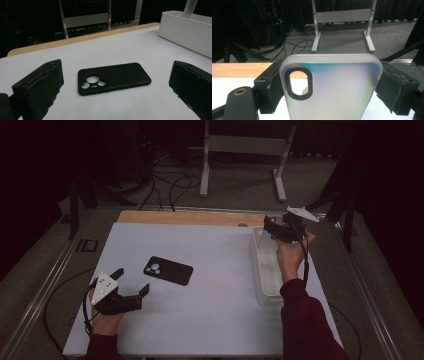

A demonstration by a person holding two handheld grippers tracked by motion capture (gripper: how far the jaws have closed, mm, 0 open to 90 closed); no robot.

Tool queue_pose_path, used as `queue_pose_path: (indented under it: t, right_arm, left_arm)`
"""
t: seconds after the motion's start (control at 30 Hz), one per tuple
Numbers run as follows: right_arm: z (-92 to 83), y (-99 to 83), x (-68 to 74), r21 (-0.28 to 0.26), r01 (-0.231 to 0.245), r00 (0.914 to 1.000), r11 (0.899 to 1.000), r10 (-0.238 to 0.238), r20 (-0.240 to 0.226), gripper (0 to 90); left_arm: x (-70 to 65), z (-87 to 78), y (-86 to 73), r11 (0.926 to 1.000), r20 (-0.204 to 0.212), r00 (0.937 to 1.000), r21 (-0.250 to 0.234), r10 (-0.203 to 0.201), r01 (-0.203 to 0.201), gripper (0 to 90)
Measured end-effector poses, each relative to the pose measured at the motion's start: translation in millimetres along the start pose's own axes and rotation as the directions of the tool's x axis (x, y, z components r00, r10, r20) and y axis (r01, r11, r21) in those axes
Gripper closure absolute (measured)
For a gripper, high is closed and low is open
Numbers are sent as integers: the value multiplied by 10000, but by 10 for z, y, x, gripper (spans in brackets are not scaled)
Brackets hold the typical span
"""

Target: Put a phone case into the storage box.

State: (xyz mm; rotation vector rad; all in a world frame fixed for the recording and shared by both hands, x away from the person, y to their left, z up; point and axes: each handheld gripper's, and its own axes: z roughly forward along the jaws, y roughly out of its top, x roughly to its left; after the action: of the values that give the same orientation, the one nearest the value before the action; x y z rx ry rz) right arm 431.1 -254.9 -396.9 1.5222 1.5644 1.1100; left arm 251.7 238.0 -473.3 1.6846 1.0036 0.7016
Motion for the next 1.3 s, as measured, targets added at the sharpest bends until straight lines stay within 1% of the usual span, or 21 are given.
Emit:
queue_pose_path:
  t: [0.23,0.47,0.8,1.03,1.2,1.3]
  right_arm:
    - [102,-43,-5,233,21,9998,9997,-25,203,167]
    - [205,-91,5,521,202,9989,9984,-224,419,167]
    - [340,-171,44,1004,253,9984,9946,-301,469,166]
    - [404,-219,29,1439,198,9984,9894,-272,497,165]
    - [442,-234,33,1530,314,9977,9877,-403,549,165]
    - [467,-249,26,1565,250,9978,9874,-344,575,165]
  left_arm:
    - [-2,-8,2,10000,-35,10000,-48,7,-7,0]
    - [-7,-8,2,10000,-13,10000,-37,39,-39,0]
    - [-12,-15,5,9999,8,10000,-100,28,-28,0]
    - [-14,-14,7,9999,-9,10000,-108,53,-53,0]
    - [-11,-21,10,9998,-32,10000,-177,5,-6,0]
    - [-10,-23,11,9998,-13,10000,-186,10,-10,0]
